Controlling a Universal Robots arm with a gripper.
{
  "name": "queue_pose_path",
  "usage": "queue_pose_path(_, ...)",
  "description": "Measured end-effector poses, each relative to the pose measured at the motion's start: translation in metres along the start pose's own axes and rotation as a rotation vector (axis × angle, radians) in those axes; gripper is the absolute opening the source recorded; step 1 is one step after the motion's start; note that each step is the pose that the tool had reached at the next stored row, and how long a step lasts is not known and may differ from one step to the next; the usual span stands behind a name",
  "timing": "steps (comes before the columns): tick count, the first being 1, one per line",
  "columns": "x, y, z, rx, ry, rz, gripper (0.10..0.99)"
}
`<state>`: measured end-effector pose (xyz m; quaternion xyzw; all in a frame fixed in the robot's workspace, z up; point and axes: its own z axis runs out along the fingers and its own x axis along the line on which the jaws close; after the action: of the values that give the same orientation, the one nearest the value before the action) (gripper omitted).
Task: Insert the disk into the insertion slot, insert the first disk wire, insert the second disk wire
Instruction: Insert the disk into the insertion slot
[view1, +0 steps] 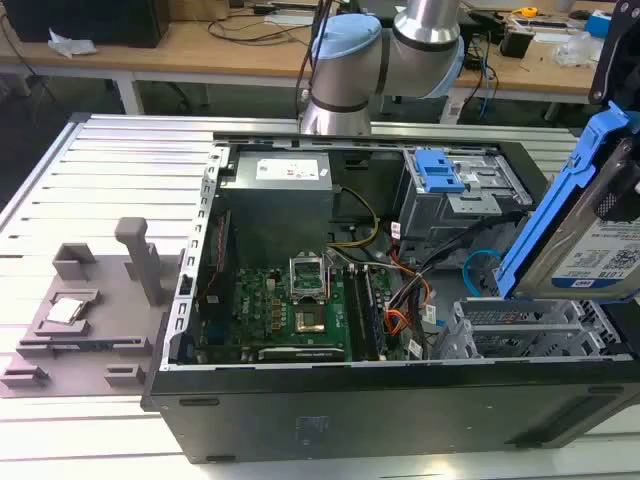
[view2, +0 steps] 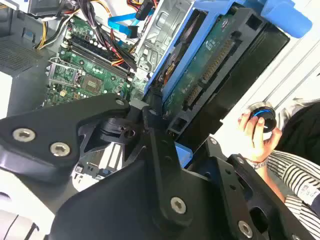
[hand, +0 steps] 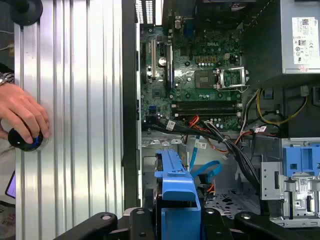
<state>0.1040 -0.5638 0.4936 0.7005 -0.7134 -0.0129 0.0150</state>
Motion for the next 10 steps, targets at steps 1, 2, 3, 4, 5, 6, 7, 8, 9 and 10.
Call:
queue_pose_path(1, 0.0, -0.0001, 0.0028, 0.0, 0.0, 0.0, 0.365)
queue_pose_path(2, 0.0, -0.0004, 0.0095, 0.0, -0.0002, 0.0, 0.365)
queue_pose_path(3, 0.0, -0.0005, 0.0124, 0.0, -0.0001, 0.0, 0.365)
queue_pose_path(4, -0.0001, -0.0006, 0.0154, 0.0, 0.0, 0.0, 0.365)
queue_pose_path(5, -0.0001, -0.0007, 0.0172, 0.0, 0.0001, 0.0, 0.365)
queue_pose_path(6, -0.0001, -0.0007, 0.0184, 0.0, 0.0, 0.0, 0.365)
queue_pose_path(7, -0.0001, -0.0007, 0.0195, 0.0, 0.0001, 0.0, 0.365)
queue_pose_path(8, -0.0001, -0.0008, 0.0206, 0.0, 0.0, 0.0, 0.365)
queue_pose_path(9, -0.0001, -0.0008, 0.0211, 0.0, 0.0001, 0.0, 0.365)
queue_pose_path(10, -0.0001, -0.0009, 0.0223, 0.0, 0.0001, 0.0, 0.365)
